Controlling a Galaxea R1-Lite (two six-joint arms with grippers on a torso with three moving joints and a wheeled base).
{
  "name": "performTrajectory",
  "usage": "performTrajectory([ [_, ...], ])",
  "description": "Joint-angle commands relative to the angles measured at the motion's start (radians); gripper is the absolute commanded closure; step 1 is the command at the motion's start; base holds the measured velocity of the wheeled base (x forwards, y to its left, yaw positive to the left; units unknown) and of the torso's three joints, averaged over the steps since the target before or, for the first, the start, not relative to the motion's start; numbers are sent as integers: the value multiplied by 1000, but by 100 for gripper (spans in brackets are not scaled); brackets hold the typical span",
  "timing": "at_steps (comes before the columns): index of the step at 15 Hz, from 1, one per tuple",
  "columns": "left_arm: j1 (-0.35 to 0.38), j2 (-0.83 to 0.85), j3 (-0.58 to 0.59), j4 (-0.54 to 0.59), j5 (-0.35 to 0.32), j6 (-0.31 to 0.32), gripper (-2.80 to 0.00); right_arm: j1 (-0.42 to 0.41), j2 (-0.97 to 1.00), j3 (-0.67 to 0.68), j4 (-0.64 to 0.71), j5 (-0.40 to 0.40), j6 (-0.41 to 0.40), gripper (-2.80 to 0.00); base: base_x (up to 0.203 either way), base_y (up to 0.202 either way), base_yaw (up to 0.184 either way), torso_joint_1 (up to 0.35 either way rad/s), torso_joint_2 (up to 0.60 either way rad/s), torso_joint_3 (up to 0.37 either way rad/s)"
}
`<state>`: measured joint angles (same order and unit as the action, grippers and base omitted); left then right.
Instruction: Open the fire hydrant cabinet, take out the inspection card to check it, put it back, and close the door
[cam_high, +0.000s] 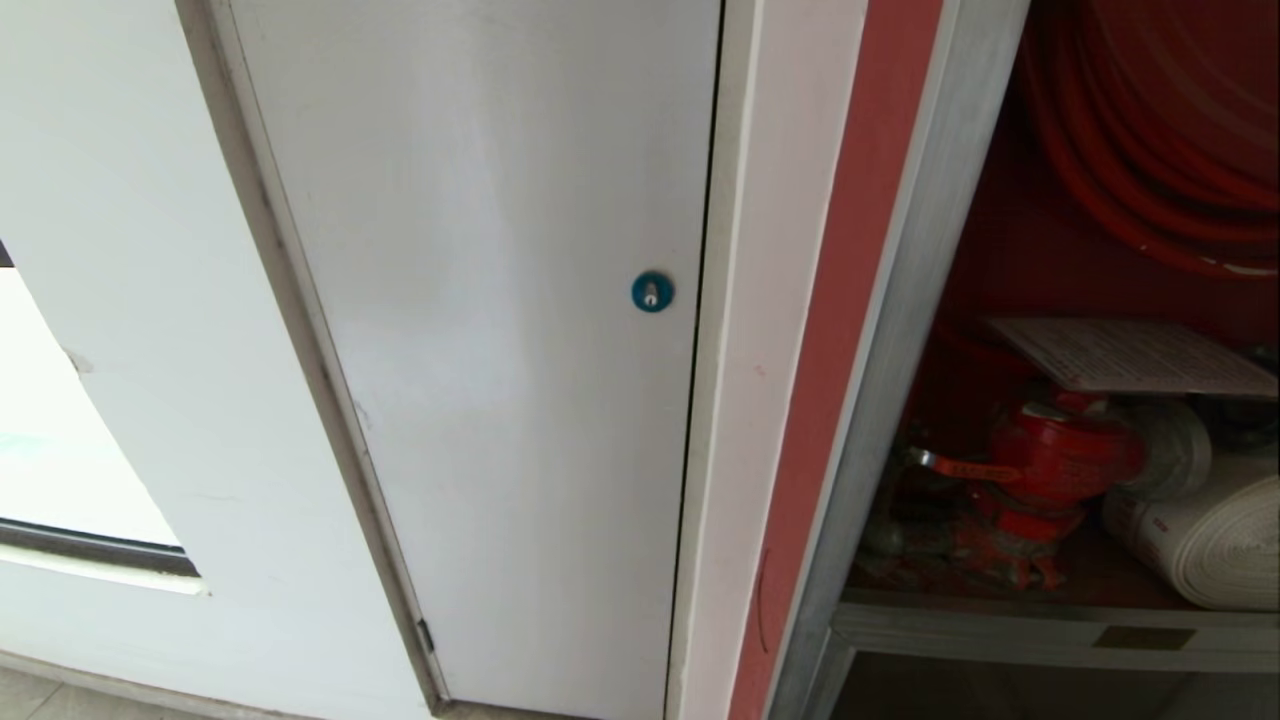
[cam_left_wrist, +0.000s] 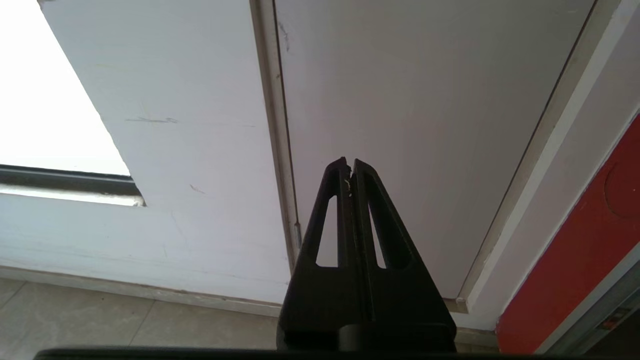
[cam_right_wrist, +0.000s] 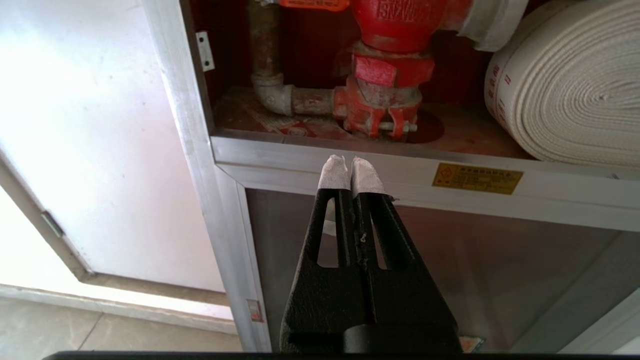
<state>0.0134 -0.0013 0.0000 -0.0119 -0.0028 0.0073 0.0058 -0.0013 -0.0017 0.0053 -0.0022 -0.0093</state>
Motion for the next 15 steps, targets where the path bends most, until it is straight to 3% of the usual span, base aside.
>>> performTrajectory([
  [1,0,0,6,0,1,0,0,-7,0,-1,4,-2,0,0,0,0,0,0,0,0],
  [9,0,0,6,0,0,0,0,-7,0,-4,4,-5,-7,0,0,0,0,0,0,0],
  [15,0,0,6,0,0,0,0,-7,111,-172,46,-27,-15,0,0,0,0,0,0,0],
])
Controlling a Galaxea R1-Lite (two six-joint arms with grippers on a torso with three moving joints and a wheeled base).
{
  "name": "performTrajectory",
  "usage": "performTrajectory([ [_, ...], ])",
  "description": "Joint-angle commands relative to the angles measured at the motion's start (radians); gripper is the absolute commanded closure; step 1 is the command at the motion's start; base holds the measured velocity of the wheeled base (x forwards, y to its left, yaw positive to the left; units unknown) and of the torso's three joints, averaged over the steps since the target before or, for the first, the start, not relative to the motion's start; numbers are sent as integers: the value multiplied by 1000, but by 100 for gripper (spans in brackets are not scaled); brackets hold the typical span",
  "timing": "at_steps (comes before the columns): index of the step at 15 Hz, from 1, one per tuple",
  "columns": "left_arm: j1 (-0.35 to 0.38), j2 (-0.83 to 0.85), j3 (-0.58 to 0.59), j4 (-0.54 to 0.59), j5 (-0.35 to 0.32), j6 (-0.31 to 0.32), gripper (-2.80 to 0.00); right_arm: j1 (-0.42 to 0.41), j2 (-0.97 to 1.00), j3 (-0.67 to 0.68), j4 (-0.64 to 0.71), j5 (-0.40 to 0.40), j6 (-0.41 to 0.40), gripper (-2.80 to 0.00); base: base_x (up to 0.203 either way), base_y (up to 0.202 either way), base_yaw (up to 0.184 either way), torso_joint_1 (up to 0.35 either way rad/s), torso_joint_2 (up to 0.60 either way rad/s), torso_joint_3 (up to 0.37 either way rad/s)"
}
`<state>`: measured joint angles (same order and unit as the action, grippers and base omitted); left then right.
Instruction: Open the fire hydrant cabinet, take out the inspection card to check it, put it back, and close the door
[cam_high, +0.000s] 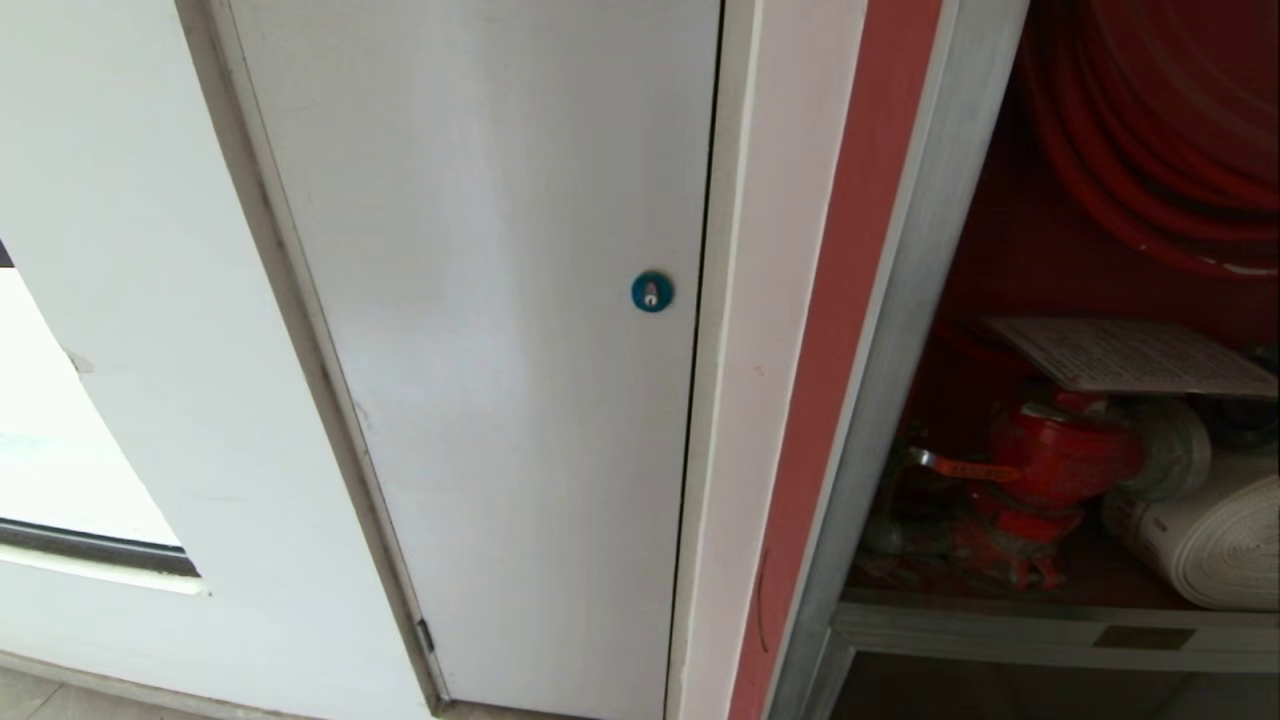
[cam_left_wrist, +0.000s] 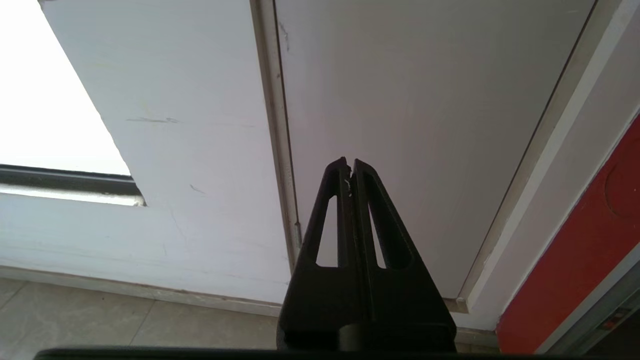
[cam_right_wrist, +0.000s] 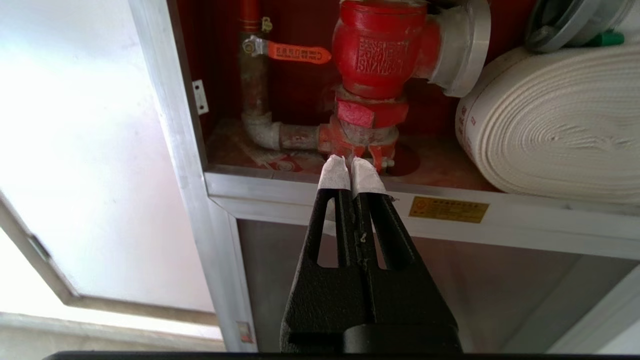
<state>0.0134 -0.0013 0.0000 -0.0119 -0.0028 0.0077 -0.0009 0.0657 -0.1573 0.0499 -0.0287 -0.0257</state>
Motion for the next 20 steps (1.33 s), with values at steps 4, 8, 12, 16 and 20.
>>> performTrajectory([
  [4,0,0,6,0,0,0,0,-1,245,-157,-3,-23,-64,0,0,0,0,0,0,0],
  [8,0,0,6,0,0,0,0,-1,443,-317,0,-159,-163,0,0,0,0,0,0,0],
  [12,0,0,6,0,0,0,0,-1,575,-510,118,-268,-329,0,0,0,0,0,0,0],
  [16,0,0,6,0,0,0,0,0,685,-800,494,-279,-489,0,0,0,0,0,0,0],
  [20,0,0,6,0,1,0,0,-2,831,-951,673,-392,-714,0,0,0,0,0,0,0],
])
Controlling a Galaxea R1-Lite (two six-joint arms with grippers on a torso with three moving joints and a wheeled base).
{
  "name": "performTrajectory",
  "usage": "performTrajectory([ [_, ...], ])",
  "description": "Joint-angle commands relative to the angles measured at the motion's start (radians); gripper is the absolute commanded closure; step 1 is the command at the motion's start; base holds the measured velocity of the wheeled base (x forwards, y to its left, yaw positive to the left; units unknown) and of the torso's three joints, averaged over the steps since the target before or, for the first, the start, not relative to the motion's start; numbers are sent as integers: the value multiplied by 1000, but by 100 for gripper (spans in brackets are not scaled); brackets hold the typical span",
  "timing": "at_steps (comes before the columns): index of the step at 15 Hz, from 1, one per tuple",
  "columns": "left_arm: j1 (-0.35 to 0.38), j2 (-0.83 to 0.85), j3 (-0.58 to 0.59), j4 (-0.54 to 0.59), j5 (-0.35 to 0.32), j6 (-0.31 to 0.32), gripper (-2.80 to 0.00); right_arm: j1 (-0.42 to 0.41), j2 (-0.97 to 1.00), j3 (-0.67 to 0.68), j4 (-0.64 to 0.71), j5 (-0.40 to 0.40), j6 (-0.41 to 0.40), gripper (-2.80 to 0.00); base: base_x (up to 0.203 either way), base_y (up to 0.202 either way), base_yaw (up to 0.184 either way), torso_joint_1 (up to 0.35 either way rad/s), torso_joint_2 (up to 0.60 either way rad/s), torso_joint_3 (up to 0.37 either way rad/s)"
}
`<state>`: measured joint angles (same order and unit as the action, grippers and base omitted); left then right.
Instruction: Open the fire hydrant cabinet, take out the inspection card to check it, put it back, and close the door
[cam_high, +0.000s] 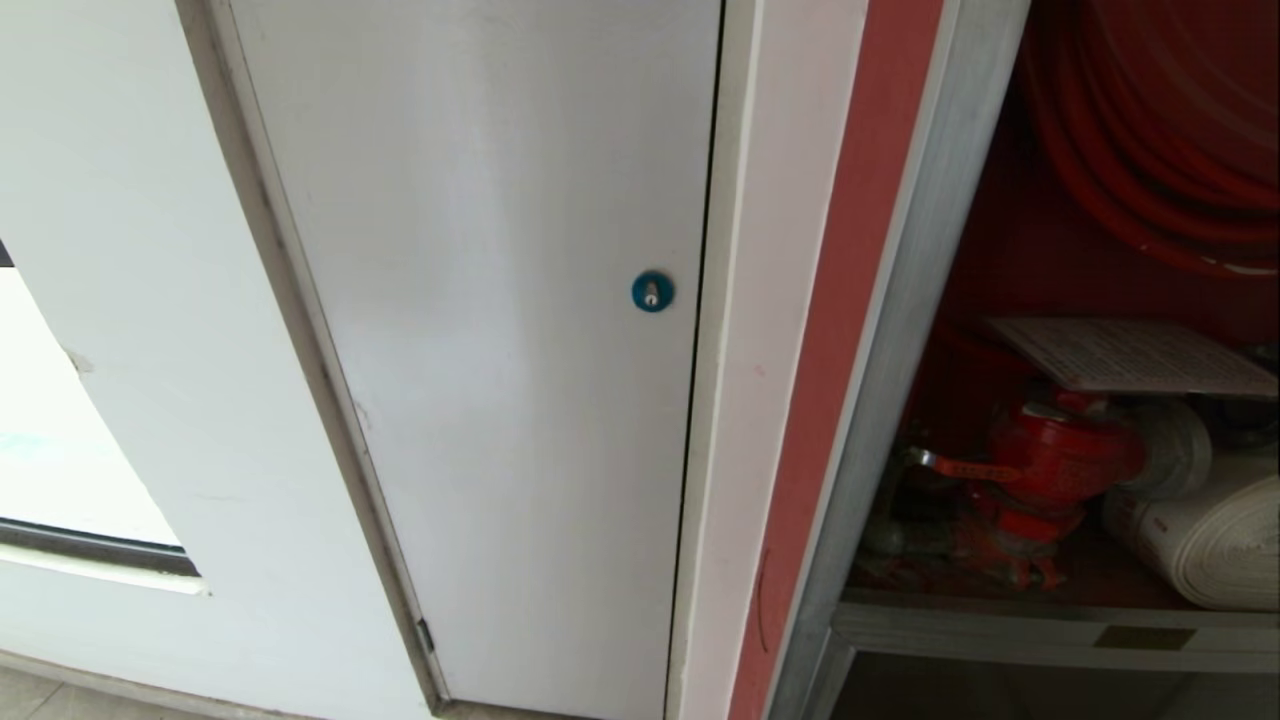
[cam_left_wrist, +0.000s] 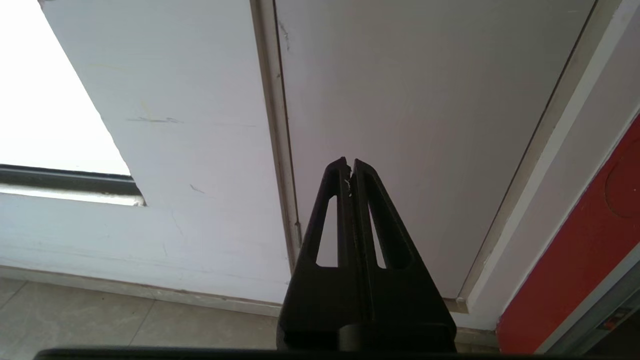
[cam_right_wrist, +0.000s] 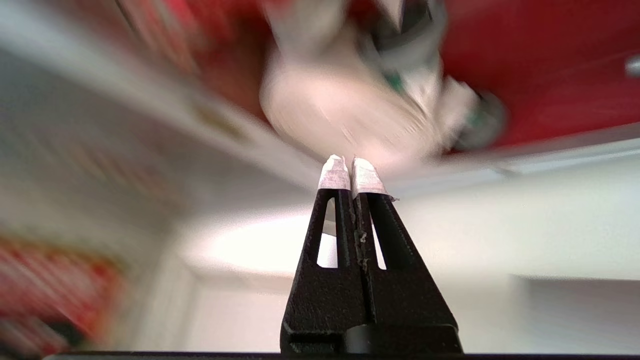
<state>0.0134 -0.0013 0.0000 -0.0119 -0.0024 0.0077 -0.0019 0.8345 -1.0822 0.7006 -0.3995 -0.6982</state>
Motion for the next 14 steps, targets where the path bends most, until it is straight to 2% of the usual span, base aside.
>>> performTrajectory([
  [1,0,0,6,0,1,0,0,-1,70,-33,54,-49,-126,0,0,0,0,0,0,0],
  [3,0,0,6,0,0,0,0,-6,87,-35,75,-68,-288,0,0,0,0,0,0,0],
  [5,0,0,6,0,0,0,0,-8,136,-48,78,-108,-371,0,0,0,0,0,0,0],
  [7,0,0,6,0,-1,0,0,-12,170,-64,82,-190,-483,0,0,0,0,0,0,0],
  [9,0,0,6,0,-1,0,0,-80,174,-74,84,-223,-619,0,0,0,0,0,0,0],
  [11,0,0,6,0,-1,0,0,-157,186,-80,82,-220,-729,0,0,0,0,0,0,0],
  [13,0,1,6,0,0,0,0,-182,199,-77,83,-120,-737,0,0,0,0,0,0,0],
  [14,0,0,6,0,1,0,0,-231,203,-72,82,-64,-740,-280,0,0,0,0,0,0],
])
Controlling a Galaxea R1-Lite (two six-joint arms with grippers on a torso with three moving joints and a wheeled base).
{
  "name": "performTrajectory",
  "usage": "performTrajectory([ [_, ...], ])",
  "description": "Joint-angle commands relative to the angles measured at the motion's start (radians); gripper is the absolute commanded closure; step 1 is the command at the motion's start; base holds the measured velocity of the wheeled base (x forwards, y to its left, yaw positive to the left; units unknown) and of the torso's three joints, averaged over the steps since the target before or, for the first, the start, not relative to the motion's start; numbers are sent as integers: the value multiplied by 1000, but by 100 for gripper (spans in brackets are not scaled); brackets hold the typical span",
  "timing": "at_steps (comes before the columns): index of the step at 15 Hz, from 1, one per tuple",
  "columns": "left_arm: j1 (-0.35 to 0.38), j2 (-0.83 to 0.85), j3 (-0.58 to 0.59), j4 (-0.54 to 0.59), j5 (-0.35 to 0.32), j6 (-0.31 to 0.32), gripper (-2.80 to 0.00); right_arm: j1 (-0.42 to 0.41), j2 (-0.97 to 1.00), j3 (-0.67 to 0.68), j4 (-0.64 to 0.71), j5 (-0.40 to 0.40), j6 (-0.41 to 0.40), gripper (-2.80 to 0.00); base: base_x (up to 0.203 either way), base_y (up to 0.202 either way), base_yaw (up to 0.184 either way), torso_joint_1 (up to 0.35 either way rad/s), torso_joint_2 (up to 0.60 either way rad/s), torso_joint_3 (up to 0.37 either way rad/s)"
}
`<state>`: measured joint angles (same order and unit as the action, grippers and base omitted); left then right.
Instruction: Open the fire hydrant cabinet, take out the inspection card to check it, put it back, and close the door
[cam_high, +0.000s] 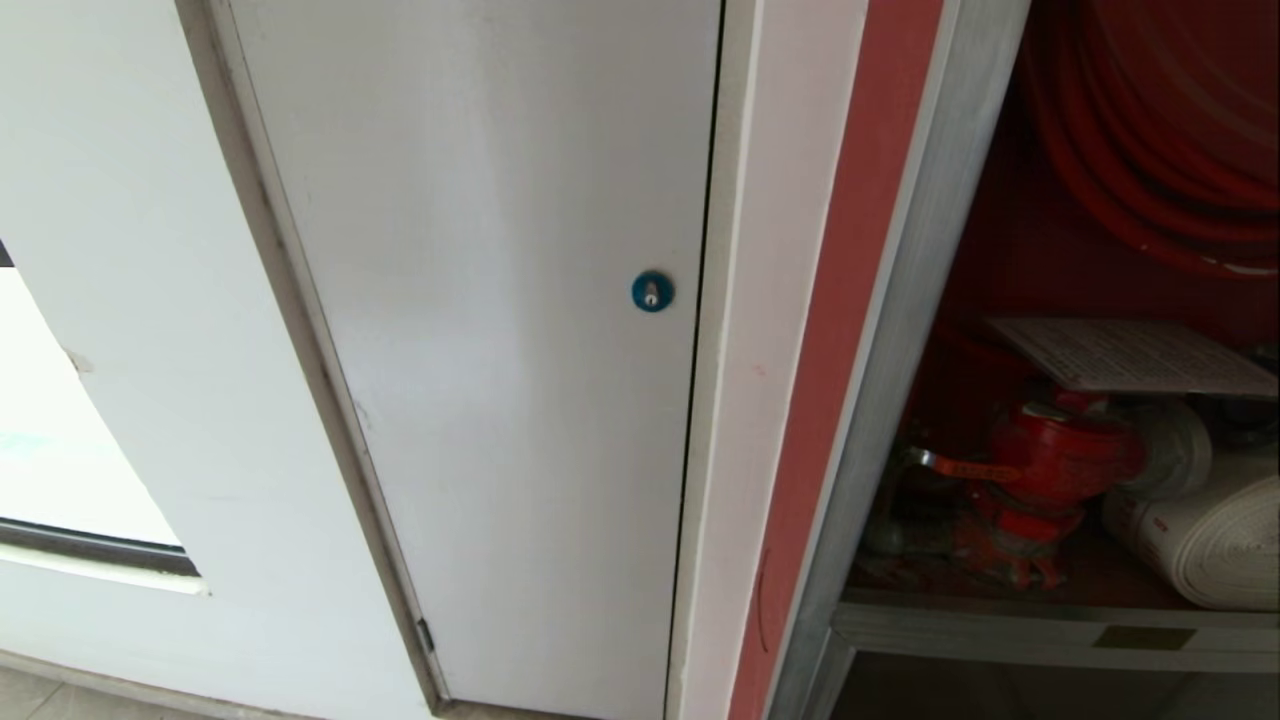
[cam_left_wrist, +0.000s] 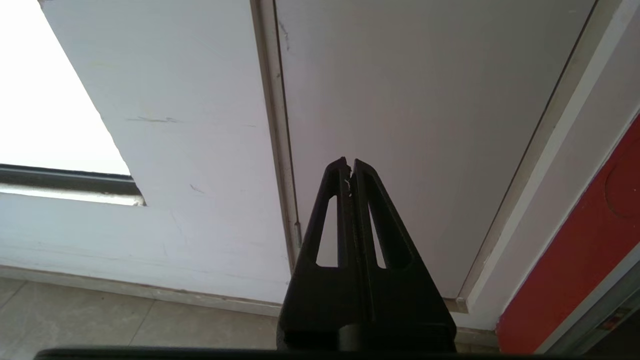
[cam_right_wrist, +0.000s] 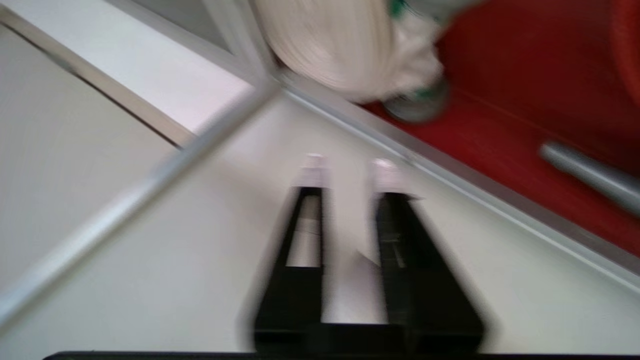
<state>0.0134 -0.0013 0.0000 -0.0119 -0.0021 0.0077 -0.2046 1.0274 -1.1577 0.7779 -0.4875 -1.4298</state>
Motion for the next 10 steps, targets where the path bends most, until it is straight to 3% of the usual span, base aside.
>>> performTrajectory([
  [1,0,0,6,0,-1,0,0,-77,26,8,1,82,-11,-280,0,0,0,0,0,0],
  [4,0,0,6,0,-1,0,0,-249,123,9,-72,236,-118,-280,0,0,0,0,0,0],
  [6,0,0,6,0,-1,0,0,-364,200,18,-195,465,-243,-280,0,0,0,0,0,0],
  [7,0,0,6,0,-1,0,0,-390,240,27,-273,564,-277,-280,0,0,0,0,0,0],
  [10,0,0,6,0,1,0,0,-409,294,42,-368,694,-305,-280,0,0,0,0,0,0],
])
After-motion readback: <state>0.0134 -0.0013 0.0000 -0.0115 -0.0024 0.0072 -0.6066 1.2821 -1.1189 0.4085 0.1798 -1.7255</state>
